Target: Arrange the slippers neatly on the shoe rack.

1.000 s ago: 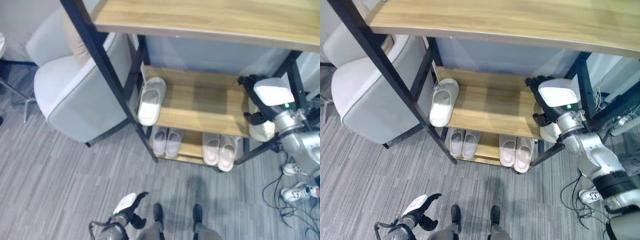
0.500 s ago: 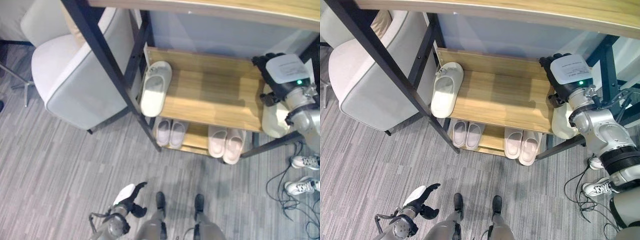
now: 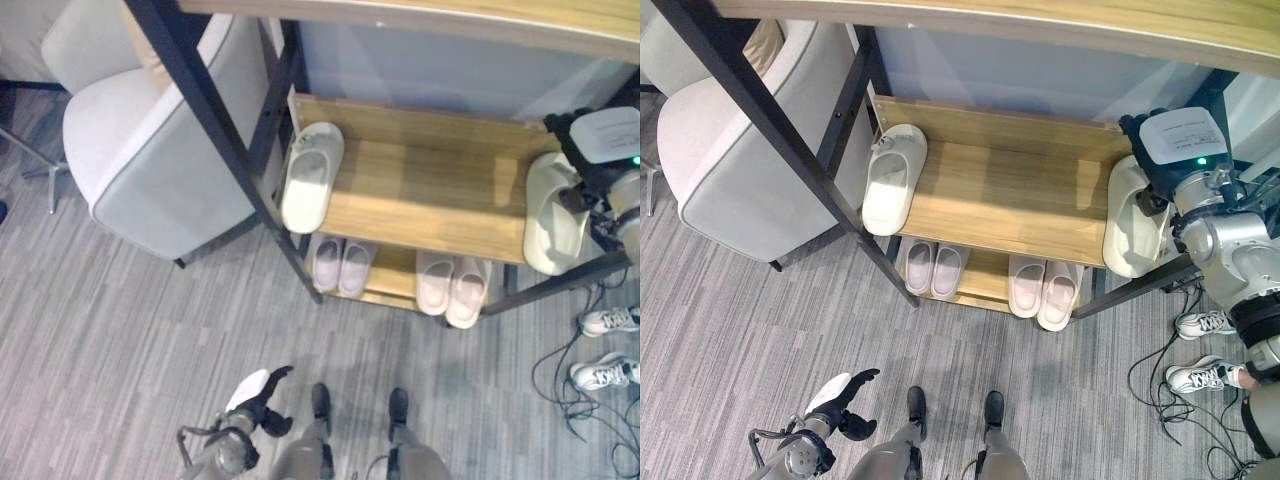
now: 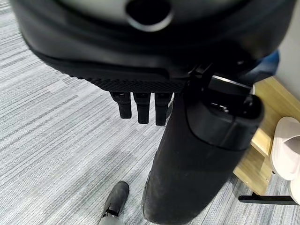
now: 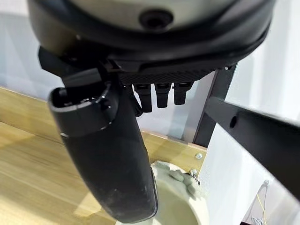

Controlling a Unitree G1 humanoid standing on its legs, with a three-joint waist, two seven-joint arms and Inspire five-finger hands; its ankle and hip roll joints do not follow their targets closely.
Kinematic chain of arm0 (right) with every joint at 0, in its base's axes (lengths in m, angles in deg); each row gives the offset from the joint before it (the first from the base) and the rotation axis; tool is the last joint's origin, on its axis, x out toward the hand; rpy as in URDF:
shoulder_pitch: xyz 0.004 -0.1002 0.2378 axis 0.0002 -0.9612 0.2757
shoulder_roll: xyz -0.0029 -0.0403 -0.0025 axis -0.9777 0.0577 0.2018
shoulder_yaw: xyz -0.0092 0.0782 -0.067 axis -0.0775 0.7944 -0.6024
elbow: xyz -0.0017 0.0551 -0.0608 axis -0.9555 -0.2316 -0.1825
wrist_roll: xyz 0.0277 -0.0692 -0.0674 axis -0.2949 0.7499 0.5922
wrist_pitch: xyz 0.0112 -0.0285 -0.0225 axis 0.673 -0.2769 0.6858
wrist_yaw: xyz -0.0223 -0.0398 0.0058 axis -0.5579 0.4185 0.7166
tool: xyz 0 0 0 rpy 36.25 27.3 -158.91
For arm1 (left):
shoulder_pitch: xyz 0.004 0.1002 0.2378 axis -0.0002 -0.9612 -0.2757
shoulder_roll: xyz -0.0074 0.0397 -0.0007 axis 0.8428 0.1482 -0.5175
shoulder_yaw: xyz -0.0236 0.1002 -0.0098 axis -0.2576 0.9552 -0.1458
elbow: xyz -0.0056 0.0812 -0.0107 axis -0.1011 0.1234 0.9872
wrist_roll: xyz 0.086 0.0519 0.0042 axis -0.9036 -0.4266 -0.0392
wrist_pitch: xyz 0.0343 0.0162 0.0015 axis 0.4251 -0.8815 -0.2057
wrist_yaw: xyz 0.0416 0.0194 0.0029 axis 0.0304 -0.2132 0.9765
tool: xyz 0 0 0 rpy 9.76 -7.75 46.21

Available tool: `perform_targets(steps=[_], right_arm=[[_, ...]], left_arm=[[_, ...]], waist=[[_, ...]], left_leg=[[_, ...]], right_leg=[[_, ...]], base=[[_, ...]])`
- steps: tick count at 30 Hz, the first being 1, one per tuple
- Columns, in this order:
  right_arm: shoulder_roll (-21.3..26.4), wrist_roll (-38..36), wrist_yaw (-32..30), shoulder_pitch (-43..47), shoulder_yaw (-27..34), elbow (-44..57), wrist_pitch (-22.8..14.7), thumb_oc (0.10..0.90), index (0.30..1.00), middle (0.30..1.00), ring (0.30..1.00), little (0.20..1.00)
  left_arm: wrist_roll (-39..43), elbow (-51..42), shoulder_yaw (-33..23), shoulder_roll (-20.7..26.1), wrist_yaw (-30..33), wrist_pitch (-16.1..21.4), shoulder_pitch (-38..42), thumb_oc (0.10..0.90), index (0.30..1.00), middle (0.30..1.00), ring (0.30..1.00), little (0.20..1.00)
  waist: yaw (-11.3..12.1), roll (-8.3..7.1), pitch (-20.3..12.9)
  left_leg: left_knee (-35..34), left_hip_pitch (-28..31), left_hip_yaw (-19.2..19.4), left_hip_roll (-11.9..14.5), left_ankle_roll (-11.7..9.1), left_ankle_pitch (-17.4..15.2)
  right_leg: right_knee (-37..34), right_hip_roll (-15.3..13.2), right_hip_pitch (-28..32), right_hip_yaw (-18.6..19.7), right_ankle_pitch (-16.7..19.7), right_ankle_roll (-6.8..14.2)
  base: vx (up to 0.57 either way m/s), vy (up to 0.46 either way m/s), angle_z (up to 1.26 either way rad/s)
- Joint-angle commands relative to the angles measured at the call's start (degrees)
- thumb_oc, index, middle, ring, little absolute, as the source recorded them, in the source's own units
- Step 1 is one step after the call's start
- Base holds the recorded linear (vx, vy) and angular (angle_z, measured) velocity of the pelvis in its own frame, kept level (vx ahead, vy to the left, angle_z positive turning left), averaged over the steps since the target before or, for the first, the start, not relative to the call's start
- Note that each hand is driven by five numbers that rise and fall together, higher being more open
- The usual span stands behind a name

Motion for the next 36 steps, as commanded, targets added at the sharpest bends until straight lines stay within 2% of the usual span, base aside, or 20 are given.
perform_targets(steps=[1, 12, 18, 20, 24, 26, 27, 28, 29, 33, 36], right_arm=[[4.7, -3.1, -1.9, 9.7, -0.7, -1.8, 1.5, 0.800, 0.900, 0.900, 0.900, 0.900], [3.6, -4.8, 0.5, 11.7, -3.4, -5.5, 1.8, 0.800, 0.900, 0.900, 0.900, 0.900], [2.4, -5.7, -0.1, 9.1, -1.0, -5.4, 1.6, 0.800, 0.900, 0.900, 0.900, 0.900], [1.9, -6.3, -0.9, 7.7, 1.1, -4.9, 1.8, 0.400, 0.300, 0.300, 0.300, 0.300], [0.9, -8.2, -1.9, 6.2, 3.9, -3.5, 1.5, 0.400, 0.300, 0.300, 0.300, 0.300], [-1.0, -13.7, -3.0, 3.8, 8.5, -1.3, 0.4, 0.400, 0.300, 0.300, 0.300, 0.300], [-1.0, -13.7, -3.0, 3.6, 8.7, -1.3, 0.4, 0.400, 0.300, 0.300, 0.300, 0.300], [-2.7, -18.5, -4.0, 1.7, 12.1, 0.8, -1.0, 0.400, 0.300, 0.300, 0.300, 0.300], [-3.1, -19.6, -4.4, -0.5, 14.3, 2.5, -1.8, 0.400, 0.300, 0.300, 0.300, 0.300], [-5.3, -21.8, -5.9, -7.0, 20.9, 11.3, -4.0, 0.400, 0.300, 0.300, 0.300, 0.300], [-7.0, -22.3, -7.0, -7.8, 22.8, 15.4, -5.0, 0.400, 0.300, 0.300, 0.300, 0.300]], left_arm=[[2.4, 0.1, 0.4, 1.5, 1.2, 1.5, 0.6, 0.800, 0.900, 0.900, 0.900, 0.900], [4.2, 0.7, 0.0, 1.4, 0.9, 1.2, 1.1, 0.800, 0.900, 0.900, 0.900, 0.900], [4.1, 0.9, -0.2, 1.1, 1.4, 1.0, 1.7, 0.800, 0.900, 0.900, 0.900, 0.900], [4.0, 0.9, -0.3, 1.2, 1.5, 0.9, 1.9, 0.800, 0.900, 0.900, 0.900, 0.900], [4.0, 0.9, -0.4, 1.1, 1.8, 0.9, 2.3, 0.800, 0.900, 0.900, 0.900, 0.900], [4.2, 0.9, -0.6, 1.0, 2.0, 0.8, 2.9, 0.800, 0.900, 0.900, 0.900, 0.900], [4.2, 0.9, -0.6, 1.1, 2.0, 0.8, 2.9, 0.800, 0.900, 0.900, 0.900, 0.900], [4.3, 0.9, -0.7, 1.0, 1.9, 0.9, 2.9, 0.800, 0.900, 0.900, 0.900, 0.900], [4.3, 0.8, -0.6, 1.1, 1.9, 0.9, 2.7, 0.800, 0.900, 0.900, 0.900, 0.900], [4.2, 0.8, -1.0, 1.1, 1.6, 1.3, 2.4, 0.800, 0.900, 0.900, 0.900, 0.900], [3.7, 0.9, -1.0, 1.1, 1.6, 1.3, 2.5, 0.800, 0.900, 0.900, 0.900, 0.900]], waist=[[0.9, -1.36, -2.9], [1.2, -0.42, -1.8], [1.4, -0.26, -1.2], [1.5, -0.27, -1.0], [1.5, -0.28, -0.8], [1.5, -0.51, -0.5], [1.5, -0.56, -0.5], [1.3, -0.47, -0.4], [1.4, -0.68, -0.4], [1.5, -1.19, -0.2], [1.7, -1.44, -0.1]], left_leg=[[-0.4, 2.1, -1.8, 0.1, -2.6, -4.9], [-0.4, -0.1, -1.7, 0.2, -2.9, -4.0], [-0.4, -1.2, -1.8, 0.2, -3.0, -3.8], [-0.4, -1.5, -2.0, 0.3, -3.0, -3.7], [-0.4, -1.7, -2.1, 0.3, -2.9, -3.8], [-0.4, -1.8, -2.3, 0.3, -2.8, -3.8], [-0.4, -1.8, -2.3, 0.3, -2.8, -3.8], [-0.4, -1.8, -2.4, 0.4, -2.7, -3.8], [-0.4, -1.8, -2.4, 0.4, -2.7, -3.9], [-0.4, -1.8, -2.7, 0.3, -2.4, -4.0], [-0.4, -1.8, -3.0, 0.3, -2.3, -4.1]], right_leg=[[1.7, -1.3, -1.3, 3.3, -4.1, 2.7], [2.0, -1.6, -3.6, 3.2, -3.6, 2.6], [1.9, -1.6, -4.5, 3.0, -3.4, 2.7], [2.1, -1.6, -4.8, 3.0, -3.5, 2.6], [2.1, -1.5, -5.0, 2.9, -3.6, 2.6], [2.1, -1.4, -5.0, 2.9, -3.6, 2.5], [2.1, -1.4, -5.0, 2.9, -3.6, 2.5], [2.2, -1.4, -5.1, 2.9, -3.6, 2.5], [2.2, -1.4, -5.1, 2.8, -3.7, 2.6], [2.4, -1.5, -5.1, 2.6, -3.8, 2.6], [2.3, -1.5, -5.2, 2.6, -3.7, 2.7]], base=[[0.00, 0.000, 0.00], [0.00, 0.000, 0.00], [0.00, 0.000, 0.00], [0.00, 0.000, 0.00], [0.00, 0.000, 0.00], [0.00, 0.000, 0.00], [0.00, 0.000, 0.00], [0.00, 0.000, 0.00], [0.00, 0.000, 0.00], [0.00, 0.000, 0.00], [0.00, 0.000, 0.00]])
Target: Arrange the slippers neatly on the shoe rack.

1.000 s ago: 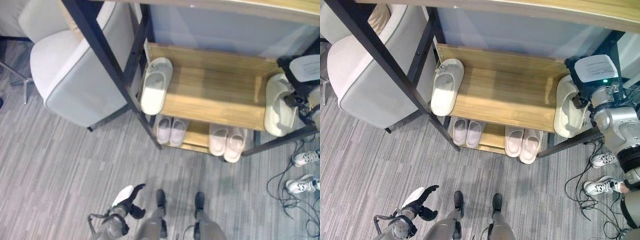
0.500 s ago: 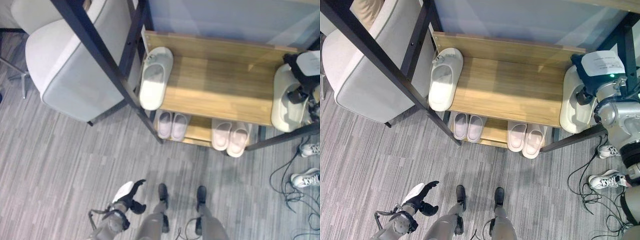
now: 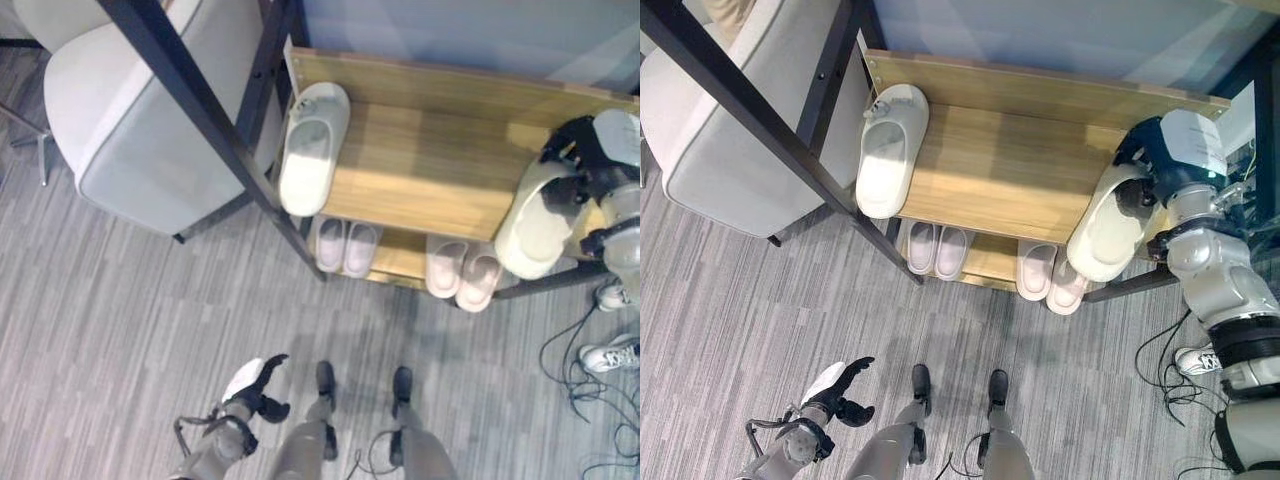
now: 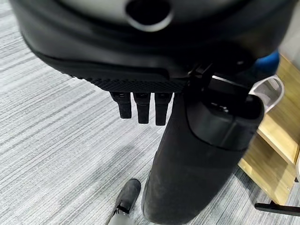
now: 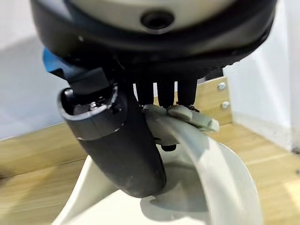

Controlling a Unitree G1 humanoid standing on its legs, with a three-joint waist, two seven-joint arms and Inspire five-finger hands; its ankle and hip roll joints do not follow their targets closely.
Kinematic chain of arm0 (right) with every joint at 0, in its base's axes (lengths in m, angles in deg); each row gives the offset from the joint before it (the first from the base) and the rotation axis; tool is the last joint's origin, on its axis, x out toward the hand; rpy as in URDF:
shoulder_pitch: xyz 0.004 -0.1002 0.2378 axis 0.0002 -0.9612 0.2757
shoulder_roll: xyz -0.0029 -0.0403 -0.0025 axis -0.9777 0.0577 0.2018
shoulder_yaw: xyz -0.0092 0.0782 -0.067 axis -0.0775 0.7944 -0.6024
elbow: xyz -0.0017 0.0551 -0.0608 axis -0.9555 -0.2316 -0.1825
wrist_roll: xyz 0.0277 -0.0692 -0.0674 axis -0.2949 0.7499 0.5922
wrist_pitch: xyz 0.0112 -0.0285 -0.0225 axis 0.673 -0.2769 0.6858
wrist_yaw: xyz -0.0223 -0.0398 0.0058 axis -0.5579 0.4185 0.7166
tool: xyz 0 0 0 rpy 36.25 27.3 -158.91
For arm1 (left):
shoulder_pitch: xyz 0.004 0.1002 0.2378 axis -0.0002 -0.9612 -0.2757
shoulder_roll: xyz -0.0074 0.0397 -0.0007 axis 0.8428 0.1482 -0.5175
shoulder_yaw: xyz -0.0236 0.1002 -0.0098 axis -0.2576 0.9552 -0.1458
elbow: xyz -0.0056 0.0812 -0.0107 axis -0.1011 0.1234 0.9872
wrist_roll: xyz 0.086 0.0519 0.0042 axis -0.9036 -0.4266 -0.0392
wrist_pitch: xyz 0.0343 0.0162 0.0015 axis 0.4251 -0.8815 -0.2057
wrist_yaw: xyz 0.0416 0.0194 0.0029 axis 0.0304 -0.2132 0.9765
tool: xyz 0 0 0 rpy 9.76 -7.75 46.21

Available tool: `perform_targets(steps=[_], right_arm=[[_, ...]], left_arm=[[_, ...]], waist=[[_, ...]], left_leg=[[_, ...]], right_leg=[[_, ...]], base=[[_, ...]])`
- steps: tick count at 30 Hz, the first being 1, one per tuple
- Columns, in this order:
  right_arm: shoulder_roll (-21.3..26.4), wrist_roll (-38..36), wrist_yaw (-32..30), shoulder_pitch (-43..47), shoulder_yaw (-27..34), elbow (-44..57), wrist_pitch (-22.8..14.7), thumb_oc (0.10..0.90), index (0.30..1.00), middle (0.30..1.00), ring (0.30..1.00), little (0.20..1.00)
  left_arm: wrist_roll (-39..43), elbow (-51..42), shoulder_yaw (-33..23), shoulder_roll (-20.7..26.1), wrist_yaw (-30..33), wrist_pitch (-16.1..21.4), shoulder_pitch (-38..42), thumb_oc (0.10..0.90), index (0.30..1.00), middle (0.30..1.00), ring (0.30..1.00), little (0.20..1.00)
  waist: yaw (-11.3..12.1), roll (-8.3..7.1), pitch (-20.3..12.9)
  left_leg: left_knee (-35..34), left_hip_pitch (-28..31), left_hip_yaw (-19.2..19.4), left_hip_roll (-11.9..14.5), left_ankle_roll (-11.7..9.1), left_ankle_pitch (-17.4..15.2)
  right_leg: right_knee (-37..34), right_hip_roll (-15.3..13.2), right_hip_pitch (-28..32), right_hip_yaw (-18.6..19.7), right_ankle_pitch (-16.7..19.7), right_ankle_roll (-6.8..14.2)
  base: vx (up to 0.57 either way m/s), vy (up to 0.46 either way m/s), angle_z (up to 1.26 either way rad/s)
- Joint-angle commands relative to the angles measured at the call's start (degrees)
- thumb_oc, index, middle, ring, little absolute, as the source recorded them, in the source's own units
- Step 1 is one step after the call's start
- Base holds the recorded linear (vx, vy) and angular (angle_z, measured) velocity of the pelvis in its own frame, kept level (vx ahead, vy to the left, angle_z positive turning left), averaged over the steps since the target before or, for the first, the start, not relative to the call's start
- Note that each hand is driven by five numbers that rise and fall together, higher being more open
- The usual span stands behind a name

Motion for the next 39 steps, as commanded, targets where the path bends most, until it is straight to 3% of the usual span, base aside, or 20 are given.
perform_targets(steps=[1, 8, 9, 12, 18, 19, 34, 35, 39], right_arm=[[0.4, -3.7, -5.5, 4.0, 5.4, 5.9, -3.5, 0.400, 0.300, 0.300, 0.300, 0.300], [-4.2, 0.3, -8.7, 10.6, 2.2, 12.1, -3.7, 0.400, 0.300, 0.300, 0.300, 0.300], [-5.0, 4.0, -10.0, 15.3, -0.6, 12.8, -3.0, 0.400, 0.300, 0.300, 0.300, 0.300], [-6.1, 6.9, -12.1, 24.5, -6.7, 8.4, -1.7, 0.400, 0.300, 0.300, 0.300, 0.300], [-6.8, 7.5, -13.4, 31.7, -12.0, 2.3, -0.8, 0.400, 0.300, 0.300, 0.300, 0.300], [-8.0, 5.2, -14.2, 36.0, -14.9, -4.0, -0.3, 0.400, 0.300, 0.300, 0.300, 0.300], [-9.8, 0.7, -15.3, 37.2, -14.1, -9.8, 0.3, 0.400, 0.300, 0.300, 0.300, 0.300], [-9.7, 1.2, -15.1, 38.2, -15.1, -10.6, 0.8, 0.800, 0.900, 0.900, 0.900, 0.900], [-10.4, -0.3, -14.2, 37.7, -14.7, -11.2, 0.9, 0.800, 0.900, 0.900, 0.900, 0.900]], left_arm=[[1.5, 0.4, 1.3, 1.1, 1.4, 1.6, -0.1, 0.800, 0.900, 0.900, 0.900, 0.900], [1.2, 1.4, 1.7, 1.4, 2.7, 1.5, 1.1, 0.800, 0.900, 0.900, 0.900, 0.900], [1.0, 1.6, 1.9, 1.8, 3.4, 1.5, 1.5, 0.800, 0.900, 0.900, 0.900, 0.900], [1.2, 2.1, 2.9, 2.4, 4.6, 1.8, 2.4, 0.800, 0.900, 0.900, 0.900, 0.900], [1.7, 3.4, 3.8, 2.5, 6.0, 1.7, 3.3, 0.800, 0.900, 0.900, 0.900, 0.900], [2.5, 4.9, 4.9, 2.2, 6.7, 1.7, 4.4, 0.800, 0.900, 0.900, 0.900, 0.900], [3.6, 5.6, 5.4, 1.3, 7.8, 1.3, 6.4, 0.800, 0.900, 0.900, 0.900, 0.900], [3.7, 5.9, 5.6, 1.2, 7.8, 1.2, 6.6, 0.800, 0.900, 0.900, 0.900, 0.900], [3.6, 6.6, 5.7, 0.6, 7.3, 0.7, 6.8, 0.800, 0.900, 0.900, 0.900, 0.900]], waist=[[1.0, -1.88, -2.2], [2.1, -2.61, -1.7], [2.7, -2.96, -1.4], [4.2, -3.64, -0.7], [5.4, -4.33, 0.0], [6.6, -4.86, 0.6], [6.9, -4.82, 1.3], [6.9, -4.71, 1.3], [6.4, -4.55, 1.3]], left_leg=[[-0.4, 2.2, -2.9, 0.4, -2.4, -4.4], [-0.4, 1.6, -3.4, 0.3, -2.2, -4.4], [-0.4, 1.2, -3.6, 0.3, -2.3, -4.2], [-0.4, 0.3, -4.1, 0.2, -2.4, -3.8], [-0.4, -0.8, -4.9, 0.2, -2.7, -3.4], [-0.4, -2.3, -5.5, 0.0, -3.1, -3.0], [-0.4, -3.6, -6.6, -0.7, -3.1, -3.1], [-0.4, -3.6, -6.5, -0.7, -3.0, -3.2], [-0.4, -3.0, -6.5, -0.8, -2.9, -3.5]], right_leg=[[2.3, -1.3, -1.2, 2.6, -4.1, 2.5], [2.3, -1.3, -1.6, 2.2, -3.9, 2.5], [2.3, -1.3, -1.8, 1.8, -3.9, 2.5], [2.3, -1.3, -2.2, 1.2, -3.8, 2.5], [2.3, -1.3, -2.7, 0.3, -3.7, 2.5], [2.2, -1.4, -3.5, -0.8, -3.6, 2.7], [2.8, -1.8, -4.0, -2.4, -4.1, 2.6], [2.9, -1.9, -4.0, -2.3, -4.0, 2.7], [3.1, -2.0, -3.7, -2.2, -4.2, 2.6]], base=[[0.00, 0.000, 0.00], [0.00, 0.008, 0.04], [0.01, 0.014, 0.13], [0.01, 0.012, 0.09], [0.02, 0.004, 0.17], [0.07, 0.017, 0.14], [0.02, 0.007, 0.09], [0.00, 0.000, 0.00], [-0.02, 0.023, 0.00]])
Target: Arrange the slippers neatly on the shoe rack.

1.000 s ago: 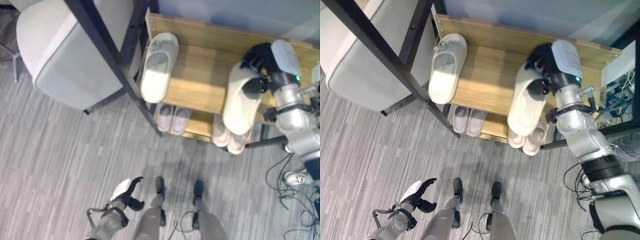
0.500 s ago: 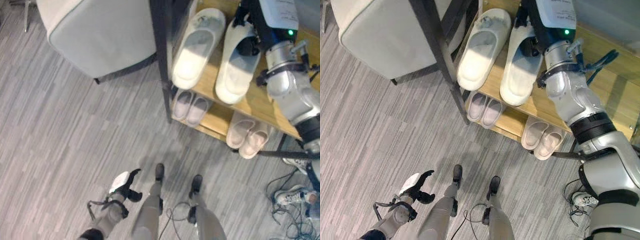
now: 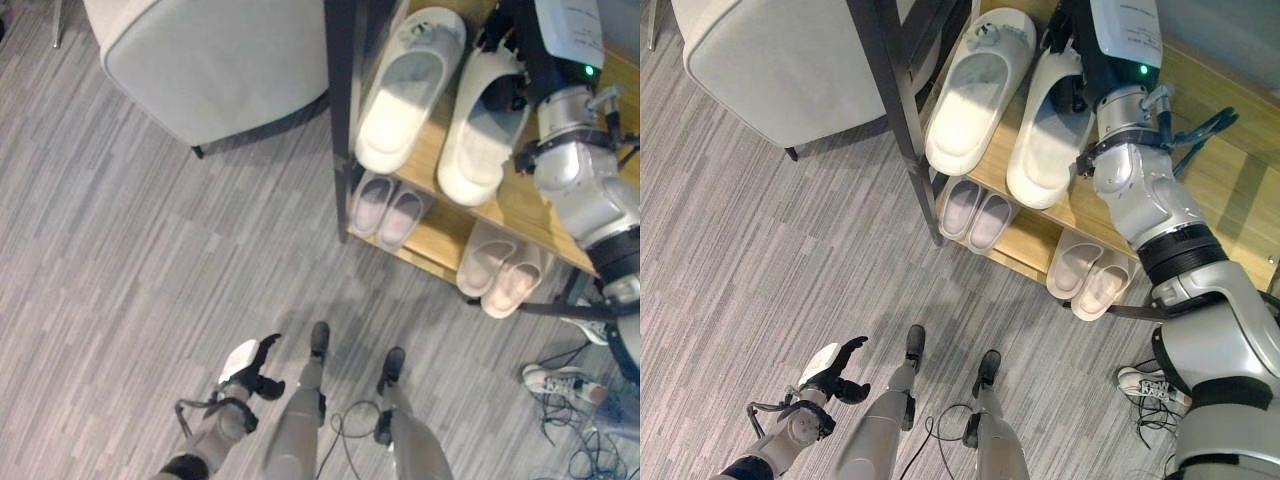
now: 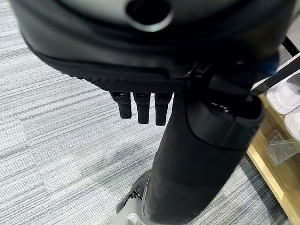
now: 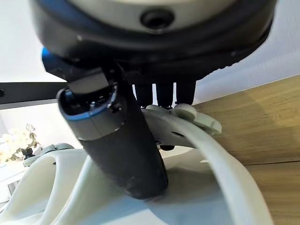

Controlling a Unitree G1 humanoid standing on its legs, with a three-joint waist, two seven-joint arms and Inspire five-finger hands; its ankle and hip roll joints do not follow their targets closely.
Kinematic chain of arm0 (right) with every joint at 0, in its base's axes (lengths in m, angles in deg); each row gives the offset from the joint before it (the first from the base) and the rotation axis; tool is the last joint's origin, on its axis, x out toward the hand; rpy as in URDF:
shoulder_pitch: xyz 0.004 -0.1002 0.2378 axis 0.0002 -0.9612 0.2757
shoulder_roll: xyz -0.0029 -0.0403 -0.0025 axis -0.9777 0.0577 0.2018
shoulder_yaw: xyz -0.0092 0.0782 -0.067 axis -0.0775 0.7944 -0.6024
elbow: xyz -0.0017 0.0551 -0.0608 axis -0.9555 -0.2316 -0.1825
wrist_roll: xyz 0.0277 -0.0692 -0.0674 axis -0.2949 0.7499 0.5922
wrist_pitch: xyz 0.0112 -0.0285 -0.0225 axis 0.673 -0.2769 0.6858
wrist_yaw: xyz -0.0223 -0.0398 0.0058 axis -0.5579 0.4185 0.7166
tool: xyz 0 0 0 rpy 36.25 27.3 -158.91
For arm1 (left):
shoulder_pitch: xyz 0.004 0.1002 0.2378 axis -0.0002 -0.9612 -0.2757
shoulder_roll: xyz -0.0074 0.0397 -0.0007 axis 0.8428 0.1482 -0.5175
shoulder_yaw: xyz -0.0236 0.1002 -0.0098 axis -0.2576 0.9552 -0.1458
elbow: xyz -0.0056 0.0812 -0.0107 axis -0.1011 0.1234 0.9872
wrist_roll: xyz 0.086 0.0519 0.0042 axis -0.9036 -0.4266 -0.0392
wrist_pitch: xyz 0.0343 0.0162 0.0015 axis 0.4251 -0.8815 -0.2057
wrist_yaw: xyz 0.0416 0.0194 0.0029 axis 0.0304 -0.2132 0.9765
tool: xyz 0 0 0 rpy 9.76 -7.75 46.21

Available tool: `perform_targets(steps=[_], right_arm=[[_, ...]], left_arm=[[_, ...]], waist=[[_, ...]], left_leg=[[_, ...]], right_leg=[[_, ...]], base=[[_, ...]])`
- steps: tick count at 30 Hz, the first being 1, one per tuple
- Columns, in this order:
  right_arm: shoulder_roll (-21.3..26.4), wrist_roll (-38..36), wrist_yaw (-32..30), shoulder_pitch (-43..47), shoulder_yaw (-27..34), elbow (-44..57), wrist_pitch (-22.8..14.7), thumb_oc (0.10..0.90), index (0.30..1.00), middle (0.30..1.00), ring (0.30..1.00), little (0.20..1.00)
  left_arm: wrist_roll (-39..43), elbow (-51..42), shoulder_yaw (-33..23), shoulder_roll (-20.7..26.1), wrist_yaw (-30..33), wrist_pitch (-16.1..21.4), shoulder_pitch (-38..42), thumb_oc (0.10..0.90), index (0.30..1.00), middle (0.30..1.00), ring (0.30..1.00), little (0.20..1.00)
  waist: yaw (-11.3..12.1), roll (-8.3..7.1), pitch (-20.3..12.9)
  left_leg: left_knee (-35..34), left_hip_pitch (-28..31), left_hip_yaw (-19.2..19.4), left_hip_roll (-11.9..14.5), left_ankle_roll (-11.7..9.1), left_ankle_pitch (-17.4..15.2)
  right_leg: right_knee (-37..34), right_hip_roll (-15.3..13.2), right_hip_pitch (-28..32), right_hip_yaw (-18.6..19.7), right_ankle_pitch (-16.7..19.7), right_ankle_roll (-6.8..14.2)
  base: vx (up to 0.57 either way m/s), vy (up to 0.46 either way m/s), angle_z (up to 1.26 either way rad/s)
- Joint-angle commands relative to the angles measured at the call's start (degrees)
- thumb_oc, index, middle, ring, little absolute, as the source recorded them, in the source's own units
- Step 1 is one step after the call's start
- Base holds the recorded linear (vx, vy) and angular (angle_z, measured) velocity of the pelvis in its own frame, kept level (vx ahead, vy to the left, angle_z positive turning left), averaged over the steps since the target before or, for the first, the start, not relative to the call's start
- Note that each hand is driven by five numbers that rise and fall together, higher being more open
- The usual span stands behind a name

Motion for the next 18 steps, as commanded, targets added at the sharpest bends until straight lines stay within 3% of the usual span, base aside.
perform_targets(steps=[1, 10, 18], right_arm=[[1.5, -3.0, -3.5, 7.8, 2.4, -1.1, -1.3, 0.800, 0.900, 0.900, 0.900, 0.900], [2.3, -7.7, 1.2, 4.1, 3.2, 0.9, -2.7, 0.800, 0.900, 0.900, 0.900, 0.900], [2.0, -10.4, 3.9, 6.2, 1.2, -1.2, -2.9, 0.800, 0.900, 0.900, 0.900, 0.900]], left_arm=[[1.5, 1.4, 2.4, 0.3, 1.3, 0.6, 0.3, 0.800, 0.900, 0.900, 0.900, 0.900], [1.8, 3.6, 0.7, 0.9, -0.1, -0.4, -1.0, 0.800, 0.900, 0.900, 0.900, 0.900], [3.0, 6.2, 0.0, 0.7, -1.7, -0.8, -1.8, 0.800, 0.900, 0.900, 0.900, 0.900]], waist=[[-0.6, -0.14, -3.5], [-1.6, -0.84, -3.4], [-1.8, -1.44, -3.1]], left_leg=[[-0.4, 3.5, -0.1, -0.6, -2.2, -6.5], [-0.4, 4.9, 0.5, -0.3, -1.7, -7.2], [-0.2, 4.8, 1.0, 0.0, -1.7, -6.9]], right_leg=[[3.1, -2.2, -0.6, 2.6, -4.3, 2.7], [3.2, -2.0, -0.3, 3.8, -4.1, 2.7], [2.8, -1.6, -0.7, 4.7, -3.5, 2.6]], base=[[0.00, 0.000, 0.00], [-0.02, 0.006, -0.01], [-0.03, 0.002, -0.05]])
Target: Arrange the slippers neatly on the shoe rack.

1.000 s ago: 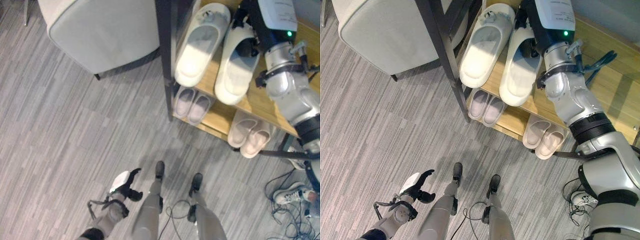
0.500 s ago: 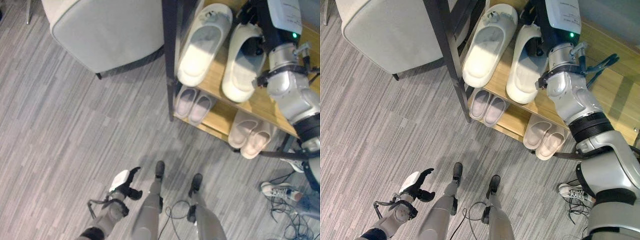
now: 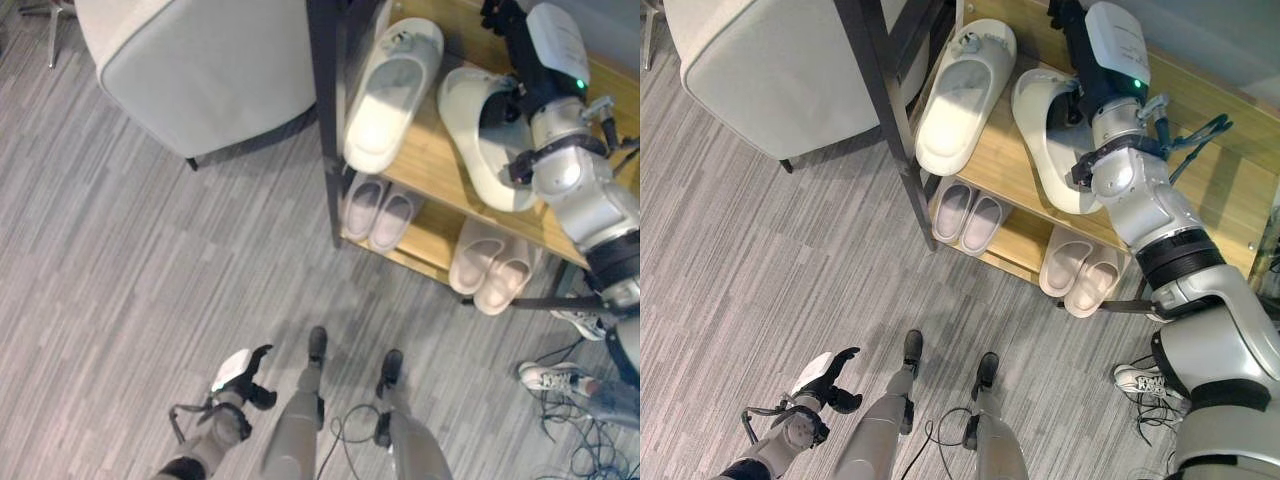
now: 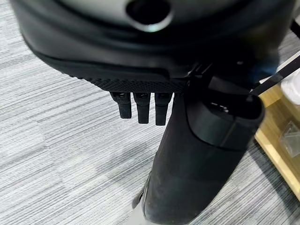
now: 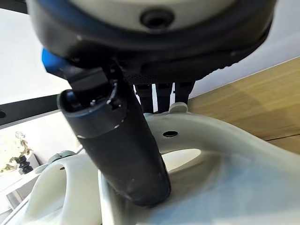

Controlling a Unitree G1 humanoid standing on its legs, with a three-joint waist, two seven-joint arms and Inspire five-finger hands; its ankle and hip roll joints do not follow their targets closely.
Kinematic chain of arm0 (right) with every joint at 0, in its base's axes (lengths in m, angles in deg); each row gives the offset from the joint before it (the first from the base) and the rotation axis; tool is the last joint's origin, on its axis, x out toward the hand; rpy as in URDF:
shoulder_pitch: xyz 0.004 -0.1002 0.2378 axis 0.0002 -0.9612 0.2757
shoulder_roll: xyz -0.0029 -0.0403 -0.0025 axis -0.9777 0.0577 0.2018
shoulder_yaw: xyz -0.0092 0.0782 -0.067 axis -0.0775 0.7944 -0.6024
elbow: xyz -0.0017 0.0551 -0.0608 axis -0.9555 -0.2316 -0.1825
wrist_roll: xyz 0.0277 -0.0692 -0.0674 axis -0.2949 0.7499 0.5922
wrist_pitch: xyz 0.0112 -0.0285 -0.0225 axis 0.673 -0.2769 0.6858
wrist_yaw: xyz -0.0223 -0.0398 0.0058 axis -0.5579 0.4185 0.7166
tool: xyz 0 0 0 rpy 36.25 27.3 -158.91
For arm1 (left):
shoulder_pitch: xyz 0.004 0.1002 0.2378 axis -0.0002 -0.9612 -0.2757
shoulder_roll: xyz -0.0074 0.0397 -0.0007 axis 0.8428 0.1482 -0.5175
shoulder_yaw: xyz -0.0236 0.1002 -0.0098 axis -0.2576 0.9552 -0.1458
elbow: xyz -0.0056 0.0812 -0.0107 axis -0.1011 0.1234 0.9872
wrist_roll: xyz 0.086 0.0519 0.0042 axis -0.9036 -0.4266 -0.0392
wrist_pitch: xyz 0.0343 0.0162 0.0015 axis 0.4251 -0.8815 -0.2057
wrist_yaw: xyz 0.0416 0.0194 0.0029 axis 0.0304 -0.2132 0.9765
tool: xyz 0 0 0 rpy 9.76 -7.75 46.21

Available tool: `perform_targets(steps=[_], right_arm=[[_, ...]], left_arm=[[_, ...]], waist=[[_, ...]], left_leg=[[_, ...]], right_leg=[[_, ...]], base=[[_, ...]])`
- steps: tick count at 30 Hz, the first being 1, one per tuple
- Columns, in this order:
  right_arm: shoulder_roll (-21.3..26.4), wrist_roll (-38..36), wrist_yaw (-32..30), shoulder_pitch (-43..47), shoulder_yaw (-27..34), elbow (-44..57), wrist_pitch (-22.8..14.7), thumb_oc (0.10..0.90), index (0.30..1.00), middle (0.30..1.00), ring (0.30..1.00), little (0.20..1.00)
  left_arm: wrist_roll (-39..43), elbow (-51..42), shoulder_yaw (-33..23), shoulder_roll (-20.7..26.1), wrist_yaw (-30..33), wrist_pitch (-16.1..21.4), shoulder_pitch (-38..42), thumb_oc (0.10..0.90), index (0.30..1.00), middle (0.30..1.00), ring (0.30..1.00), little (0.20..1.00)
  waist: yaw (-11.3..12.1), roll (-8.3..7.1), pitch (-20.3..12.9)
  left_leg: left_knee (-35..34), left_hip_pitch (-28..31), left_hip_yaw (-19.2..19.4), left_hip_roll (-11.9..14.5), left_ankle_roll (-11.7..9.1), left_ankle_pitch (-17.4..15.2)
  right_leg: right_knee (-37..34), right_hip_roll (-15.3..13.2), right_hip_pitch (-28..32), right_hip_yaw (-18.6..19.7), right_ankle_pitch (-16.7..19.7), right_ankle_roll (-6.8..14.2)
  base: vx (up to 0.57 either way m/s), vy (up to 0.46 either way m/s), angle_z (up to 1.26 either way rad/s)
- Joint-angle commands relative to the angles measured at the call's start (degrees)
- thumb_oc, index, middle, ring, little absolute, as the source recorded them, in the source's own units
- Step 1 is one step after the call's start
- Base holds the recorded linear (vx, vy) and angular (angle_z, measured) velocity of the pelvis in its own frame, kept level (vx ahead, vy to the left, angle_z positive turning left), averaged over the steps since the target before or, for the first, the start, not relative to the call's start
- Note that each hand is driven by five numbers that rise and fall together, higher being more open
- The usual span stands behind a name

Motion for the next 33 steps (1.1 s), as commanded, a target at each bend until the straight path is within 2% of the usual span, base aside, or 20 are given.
perform_targets(steps=[1, 5, 10, 14, 25, 33], right_arm=[[2.0, -1.7, -1.6, 7.5, 1.0, -1.6, -2.1, 0.800, 0.900, 0.900, 0.900, 0.900], [2.1, -1.5, -1.8, 8.1, 0.6, -1.7, -2.1, 0.800, 0.900, 0.900, 0.900, 0.900], [6.5, -1.5, 0.0, 10.1, -1.1, 2.6, -2.2, 0.800, 0.900, 0.900, 0.900, 0.900], [8.1, -1.6, 1.5, 10.6, -2.5, 4.0, -2.3, 0.800, 0.900, 0.900, 0.900, 0.900], [12.5, -3.9, 5.3, 8.1, -2.6, 7.6, -3.4, 0.800, 0.900, 0.900, 0.900, 0.900], [14.2, -4.1, 5.7, 5.5, -0.9, 9.7, -4.0, 0.800, 0.900, 0.900, 0.900, 0.900]], left_arm=[[2.7, 1.7, 0.4, 0.7, -0.5, 0.4, -1.9, 0.800, 0.900, 0.900, 0.900, 0.900], [2.5, 2.7, 0.4, 0.1, -0.8, 0.3, -1.7, 0.800, 0.900, 0.900, 0.900, 0.900], [2.4, 2.1, 0.4, 0.2, -1.3, 0.4, -1.4, 0.800, 0.900, 0.900, 0.900, 0.900], [2.1, 2.1, 0.4, 0.3, -1.9, 0.2, -1.5, 0.800, 0.900, 0.900, 0.900, 0.900], [1.7, 0.9, 0.3, 0.7, -3.6, 0.2, -2.4, 0.800, 0.900, 0.900, 0.900, 0.900], [1.3, 0.7, 0.0, 0.5, -3.9, 0.2, -2.7, 0.800, 0.900, 0.900, 0.900, 0.900]], waist=[[-0.5, -1.42, -3.1], [-0.5, -1.53, -2.9], [-0.9, -1.81, -2.9], [-1.4, -2.24, -3.2], [-1.8, -2.94, -3.3], [-2.0, -3.02, -3.5]], left_leg=[[-0.2, 3.1, 0.5, -0.1, -1.8, -7.2], [-0.3, 2.7, 0.5, -0.2, -1.9, -7.0], [-0.4, 2.4, 0.4, -0.2, -2.0, -6.9], [-0.4, 2.7, 0.5, -0.1, -1.9, -7.1], [-0.2, 4.2, 0.8, 0.1, -1.8, -7.8], [-0.1, 4.8, 0.8, 0.1, -1.7, -8.1]], right_leg=[[2.8, -1.7, -1.9, 3.4, -4.3, 2.6], [2.5, -1.7, -2.2, 3.4, -3.9, 2.7], [2.4, -1.6, -2.4, 3.1, -3.7, 2.7], [2.6, -1.5, -2.1, 3.1, -3.9, 2.7], [2.9, -1.6, -0.9, 3.3, -4.5, 2.7], [3.0, -1.7, -0.2, 3.2, -4.8, 2.8]], base=[[0.00, 0.000, 0.00], [-0.01, 0.000, -0.02], [0.00, 0.000, 0.00], [0.00, 0.000, 0.00], [0.00, 0.001, 0.00], [0.00, 0.000, 0.00]])
